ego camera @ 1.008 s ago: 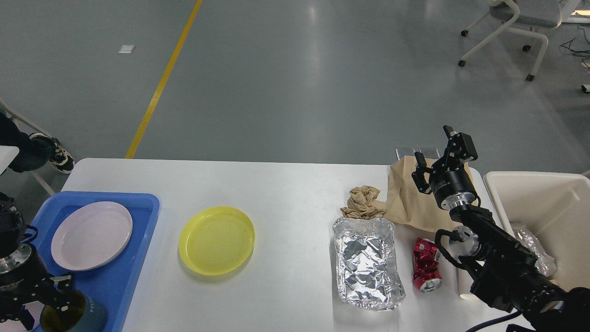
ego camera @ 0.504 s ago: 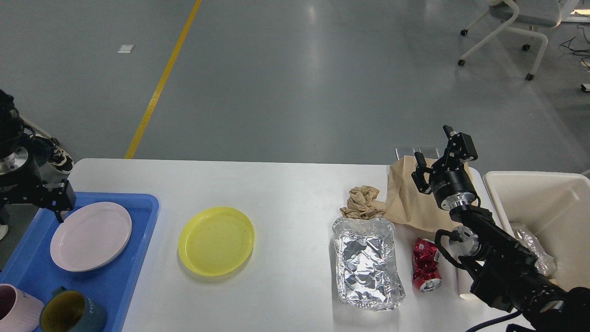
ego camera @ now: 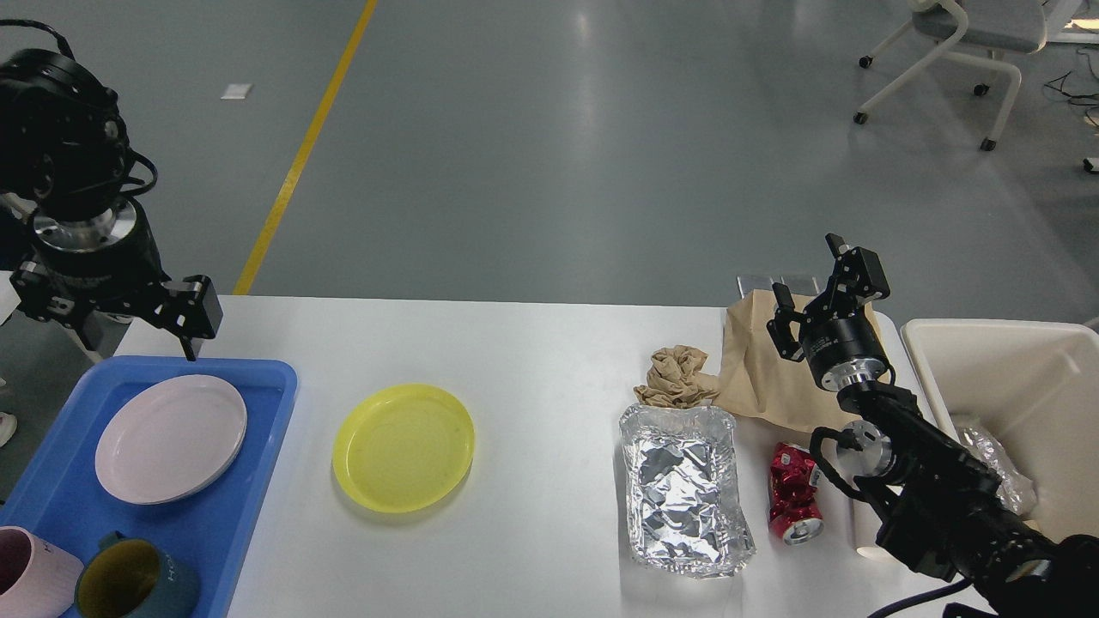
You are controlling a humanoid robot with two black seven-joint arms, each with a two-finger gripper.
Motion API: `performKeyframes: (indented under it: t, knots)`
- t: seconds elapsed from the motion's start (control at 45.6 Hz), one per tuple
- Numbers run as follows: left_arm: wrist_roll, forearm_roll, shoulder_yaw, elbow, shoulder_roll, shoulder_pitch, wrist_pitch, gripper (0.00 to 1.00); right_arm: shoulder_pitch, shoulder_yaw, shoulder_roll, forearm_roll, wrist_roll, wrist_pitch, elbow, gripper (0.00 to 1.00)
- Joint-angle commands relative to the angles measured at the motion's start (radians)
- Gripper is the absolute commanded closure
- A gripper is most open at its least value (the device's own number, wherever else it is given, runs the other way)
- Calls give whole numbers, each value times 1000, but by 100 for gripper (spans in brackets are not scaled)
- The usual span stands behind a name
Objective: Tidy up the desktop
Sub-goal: 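Reach the left gripper to the yellow plate rim and grasp it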
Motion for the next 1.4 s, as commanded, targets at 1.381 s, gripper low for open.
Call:
performKeyframes:
  t: [1.381]
  knots:
    - [10, -82, -284, 634, -277, 814, 457, 7, 0, 0, 0, 0, 0, 0, 0, 0]
